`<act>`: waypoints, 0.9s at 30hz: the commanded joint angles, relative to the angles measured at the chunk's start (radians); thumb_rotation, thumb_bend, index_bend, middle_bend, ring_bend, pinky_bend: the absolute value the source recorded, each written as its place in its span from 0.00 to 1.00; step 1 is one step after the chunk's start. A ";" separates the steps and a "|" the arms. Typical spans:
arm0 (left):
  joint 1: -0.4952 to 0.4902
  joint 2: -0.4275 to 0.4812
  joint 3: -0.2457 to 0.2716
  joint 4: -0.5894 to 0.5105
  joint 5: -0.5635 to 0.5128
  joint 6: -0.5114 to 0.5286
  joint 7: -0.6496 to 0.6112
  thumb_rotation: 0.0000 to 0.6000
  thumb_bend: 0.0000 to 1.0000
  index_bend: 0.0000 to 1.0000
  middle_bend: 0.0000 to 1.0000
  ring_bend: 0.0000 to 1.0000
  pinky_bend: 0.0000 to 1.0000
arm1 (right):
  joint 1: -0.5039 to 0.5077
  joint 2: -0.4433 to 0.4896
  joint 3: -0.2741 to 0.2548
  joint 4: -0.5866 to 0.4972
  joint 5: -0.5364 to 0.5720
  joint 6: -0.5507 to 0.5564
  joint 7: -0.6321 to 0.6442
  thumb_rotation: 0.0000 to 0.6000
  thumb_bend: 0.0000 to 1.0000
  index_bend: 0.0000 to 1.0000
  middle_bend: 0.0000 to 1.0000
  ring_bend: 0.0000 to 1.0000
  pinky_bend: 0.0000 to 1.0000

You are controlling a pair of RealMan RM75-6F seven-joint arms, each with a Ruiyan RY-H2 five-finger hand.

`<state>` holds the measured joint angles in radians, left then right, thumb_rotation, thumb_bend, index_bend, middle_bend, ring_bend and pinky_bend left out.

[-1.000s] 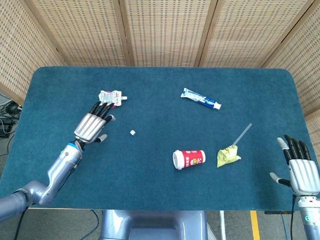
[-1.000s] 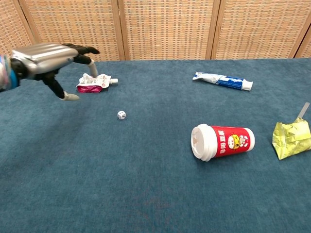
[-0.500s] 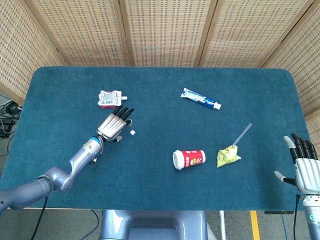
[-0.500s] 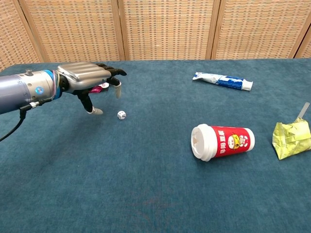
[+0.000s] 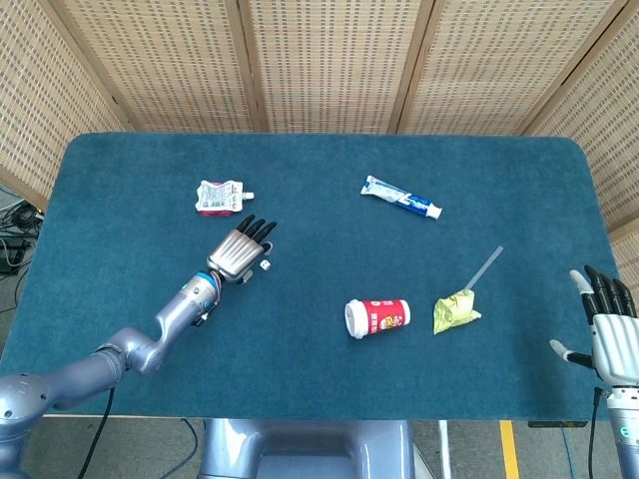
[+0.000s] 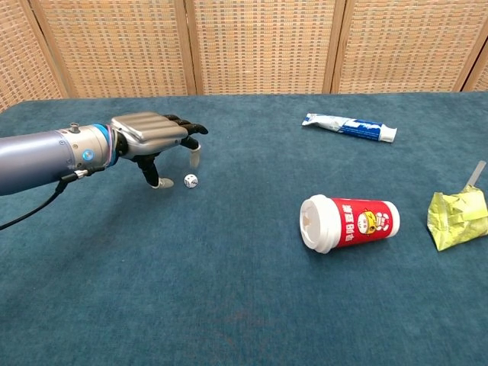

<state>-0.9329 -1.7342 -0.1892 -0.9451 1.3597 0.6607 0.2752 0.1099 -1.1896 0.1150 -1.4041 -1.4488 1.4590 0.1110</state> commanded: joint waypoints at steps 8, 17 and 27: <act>-0.036 -0.046 0.012 0.063 -0.003 -0.024 -0.031 1.00 0.34 0.38 0.00 0.00 0.04 | 0.001 -0.001 0.003 0.005 0.007 -0.004 0.007 1.00 0.00 0.00 0.00 0.00 0.00; -0.059 -0.079 0.016 0.108 -0.007 -0.032 -0.050 1.00 0.36 0.43 0.00 0.00 0.04 | 0.003 -0.002 0.006 0.013 0.013 -0.010 0.014 1.00 0.00 0.00 0.00 0.00 0.00; -0.067 -0.093 0.035 0.139 0.000 -0.031 -0.075 1.00 0.44 0.48 0.00 0.00 0.04 | 0.004 -0.008 0.007 0.021 0.014 -0.009 0.015 1.00 0.00 0.00 0.00 0.00 0.00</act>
<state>-0.9992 -1.8268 -0.1548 -0.8076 1.3589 0.6286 0.2017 0.1141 -1.1973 0.1223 -1.3826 -1.4352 1.4498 0.1257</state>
